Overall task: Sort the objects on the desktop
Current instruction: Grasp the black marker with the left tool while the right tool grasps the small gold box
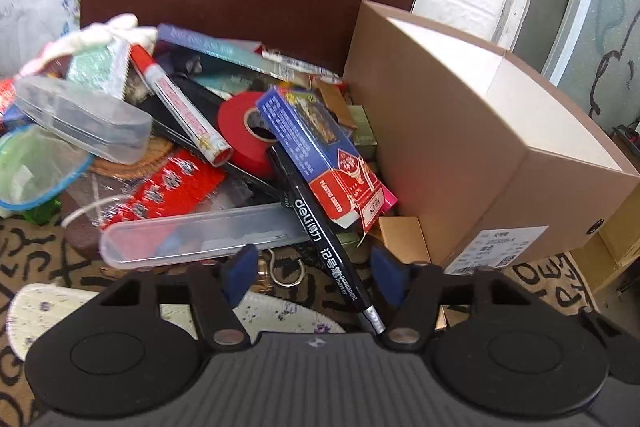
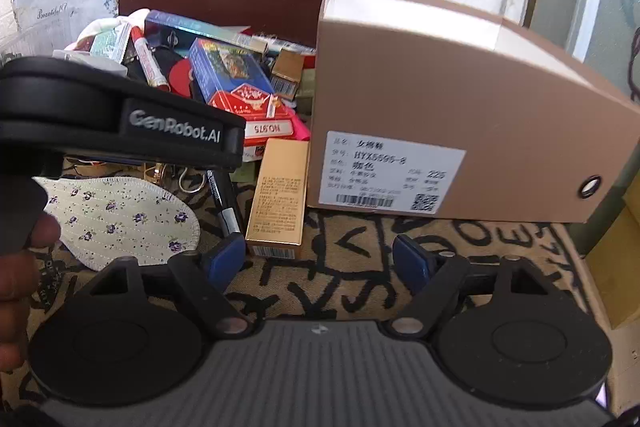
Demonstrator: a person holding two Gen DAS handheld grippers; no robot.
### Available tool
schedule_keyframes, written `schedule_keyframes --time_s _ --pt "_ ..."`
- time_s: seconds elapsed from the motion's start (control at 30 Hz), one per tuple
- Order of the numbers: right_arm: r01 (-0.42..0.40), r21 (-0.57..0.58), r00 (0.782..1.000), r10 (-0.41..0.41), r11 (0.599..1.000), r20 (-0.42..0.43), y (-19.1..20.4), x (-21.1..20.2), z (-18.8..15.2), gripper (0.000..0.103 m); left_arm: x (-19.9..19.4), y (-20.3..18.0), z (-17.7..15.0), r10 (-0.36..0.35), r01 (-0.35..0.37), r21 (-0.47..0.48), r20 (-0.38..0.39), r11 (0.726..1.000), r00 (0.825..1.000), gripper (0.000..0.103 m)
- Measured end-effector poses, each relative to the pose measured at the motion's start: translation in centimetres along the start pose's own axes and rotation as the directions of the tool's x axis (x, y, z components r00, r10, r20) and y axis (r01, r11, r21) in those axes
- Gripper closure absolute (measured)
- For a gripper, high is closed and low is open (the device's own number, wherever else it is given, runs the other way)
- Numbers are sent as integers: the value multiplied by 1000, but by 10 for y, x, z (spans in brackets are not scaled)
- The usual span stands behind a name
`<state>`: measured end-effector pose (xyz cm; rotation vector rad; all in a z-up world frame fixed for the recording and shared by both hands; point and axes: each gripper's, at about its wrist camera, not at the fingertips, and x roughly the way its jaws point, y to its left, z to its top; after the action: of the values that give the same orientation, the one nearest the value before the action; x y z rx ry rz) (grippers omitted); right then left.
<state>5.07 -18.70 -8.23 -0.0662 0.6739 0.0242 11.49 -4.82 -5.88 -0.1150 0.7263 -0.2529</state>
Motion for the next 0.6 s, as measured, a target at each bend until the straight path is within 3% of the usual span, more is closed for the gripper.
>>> schedule_keyframes --time_s 0.13,0.27,0.4,0.6 --pt "-11 -21 1000 11 1000 -5 5 6 1 35 7 0 3 -3 3 -7 -5 1000 1000 48" --pt "-47 -13 999 47 999 -7 7 13 3 49 12 2 8 -71 70 -34 -34 997 997 74" --pt "-76 -17 997 76 997 -4 9 18 3 61 24 1 6 -83 80 -54 -61 995 995 74" --pt "-111 -6 994 111 994 -15 6 19 0 73 26 7 1 -119 111 -86 -98 990 988 82"
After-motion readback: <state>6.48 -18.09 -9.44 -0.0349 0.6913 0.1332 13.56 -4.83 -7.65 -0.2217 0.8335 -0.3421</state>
